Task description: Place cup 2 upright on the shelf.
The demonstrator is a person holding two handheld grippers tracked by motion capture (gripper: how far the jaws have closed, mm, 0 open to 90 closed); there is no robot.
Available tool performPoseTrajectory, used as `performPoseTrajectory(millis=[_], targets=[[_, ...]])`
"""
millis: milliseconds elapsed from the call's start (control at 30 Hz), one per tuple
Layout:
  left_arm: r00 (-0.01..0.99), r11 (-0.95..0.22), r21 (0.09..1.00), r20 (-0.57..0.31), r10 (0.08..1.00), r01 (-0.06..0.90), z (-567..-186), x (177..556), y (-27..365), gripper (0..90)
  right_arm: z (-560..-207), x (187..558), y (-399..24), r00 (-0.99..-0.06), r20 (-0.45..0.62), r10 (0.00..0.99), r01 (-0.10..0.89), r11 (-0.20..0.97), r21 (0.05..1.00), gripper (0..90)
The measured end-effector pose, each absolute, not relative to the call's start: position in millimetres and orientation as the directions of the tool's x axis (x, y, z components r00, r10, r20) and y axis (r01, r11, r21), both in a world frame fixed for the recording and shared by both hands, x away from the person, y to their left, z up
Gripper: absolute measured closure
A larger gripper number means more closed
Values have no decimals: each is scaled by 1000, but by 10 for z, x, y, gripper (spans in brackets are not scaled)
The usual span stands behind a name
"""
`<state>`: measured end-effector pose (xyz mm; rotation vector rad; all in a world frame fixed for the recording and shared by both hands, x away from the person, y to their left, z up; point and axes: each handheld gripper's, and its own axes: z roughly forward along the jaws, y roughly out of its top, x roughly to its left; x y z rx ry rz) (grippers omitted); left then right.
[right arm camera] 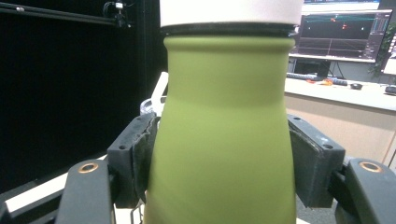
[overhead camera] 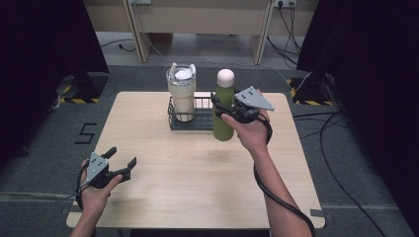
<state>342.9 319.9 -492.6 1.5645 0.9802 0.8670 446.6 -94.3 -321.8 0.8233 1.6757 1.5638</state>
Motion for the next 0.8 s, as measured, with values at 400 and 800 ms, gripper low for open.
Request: performPoseTrajectory(millis=[400, 800], targets=[[398, -120, 981, 49, 916, 155, -4926, 3433, 3201, 142, -3195, 4582, -884, -554, -55, 830, 0, 67, 998, 328], [388, -116, 980, 46, 921, 159, -4927, 3429, 3225, 141, -3208, 4685, -825, -548, -52, 835, 11, 69, 998, 329]])
